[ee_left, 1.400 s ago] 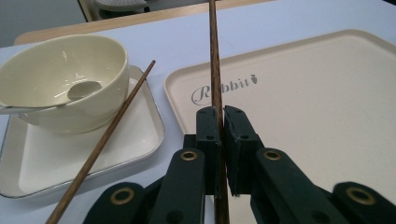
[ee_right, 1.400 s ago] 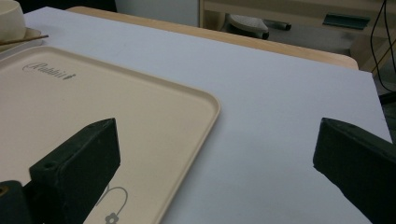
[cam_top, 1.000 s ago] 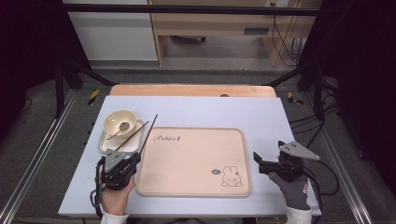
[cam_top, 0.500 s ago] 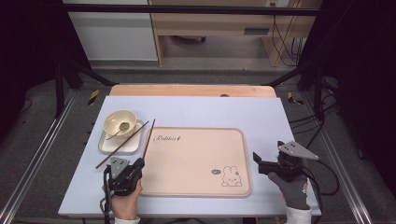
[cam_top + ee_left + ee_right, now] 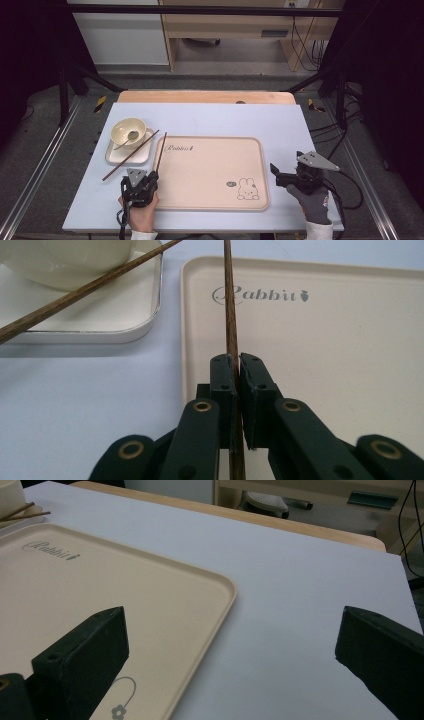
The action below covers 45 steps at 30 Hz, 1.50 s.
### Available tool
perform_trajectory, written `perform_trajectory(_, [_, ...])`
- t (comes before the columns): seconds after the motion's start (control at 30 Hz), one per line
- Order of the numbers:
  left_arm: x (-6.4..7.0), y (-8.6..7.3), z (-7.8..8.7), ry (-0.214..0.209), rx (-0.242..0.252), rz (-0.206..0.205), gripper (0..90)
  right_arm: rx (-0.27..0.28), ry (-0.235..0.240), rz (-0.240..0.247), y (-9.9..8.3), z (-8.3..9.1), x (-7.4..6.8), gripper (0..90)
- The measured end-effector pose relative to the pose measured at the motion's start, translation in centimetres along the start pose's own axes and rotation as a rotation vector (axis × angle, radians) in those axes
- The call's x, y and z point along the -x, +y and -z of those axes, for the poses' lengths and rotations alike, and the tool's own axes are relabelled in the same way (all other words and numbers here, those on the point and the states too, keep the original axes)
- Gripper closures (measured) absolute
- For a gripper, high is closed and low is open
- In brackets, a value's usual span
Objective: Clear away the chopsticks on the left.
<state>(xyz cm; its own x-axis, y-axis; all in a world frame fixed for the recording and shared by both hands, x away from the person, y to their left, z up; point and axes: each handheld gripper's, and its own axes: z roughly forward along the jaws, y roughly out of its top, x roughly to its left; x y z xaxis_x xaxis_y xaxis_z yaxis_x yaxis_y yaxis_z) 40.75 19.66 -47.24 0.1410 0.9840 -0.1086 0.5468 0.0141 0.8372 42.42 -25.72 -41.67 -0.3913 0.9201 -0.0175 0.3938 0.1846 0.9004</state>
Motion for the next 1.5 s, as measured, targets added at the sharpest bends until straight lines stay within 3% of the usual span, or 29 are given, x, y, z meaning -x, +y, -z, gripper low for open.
perform_trajectory(0.53, [0.2,-0.4,-1.5,0.046,-0.064,-0.008,85.2,-0.008,-0.001,0.006,-0.1,-0.1,0.0,1.0])
perform_trajectory(0.77, [0.4,-0.3,-1.8,0.059,-0.065,-0.004,85.1,-0.008,-0.003,0.009,-0.1,-0.1,0.0,1.0])
perform_trajectory(1.07, [0.2,-0.2,-2.0,0.041,-0.082,0.008,81.0,-0.010,-0.003,0.010,-0.1,-0.1,0.0,1.0])
perform_trajectory(1.37, [0.3,-0.2,-1.9,0.044,-0.091,-0.032,76.5,-0.007,-0.005,0.011,0.0,0.0,0.0,0.9])
perform_trajectory(1.5, [0.2,-0.2,-1.6,0.017,-0.079,-0.035,74.5,-0.005,-0.005,0.011,0.0,0.0,0.0,0.9])
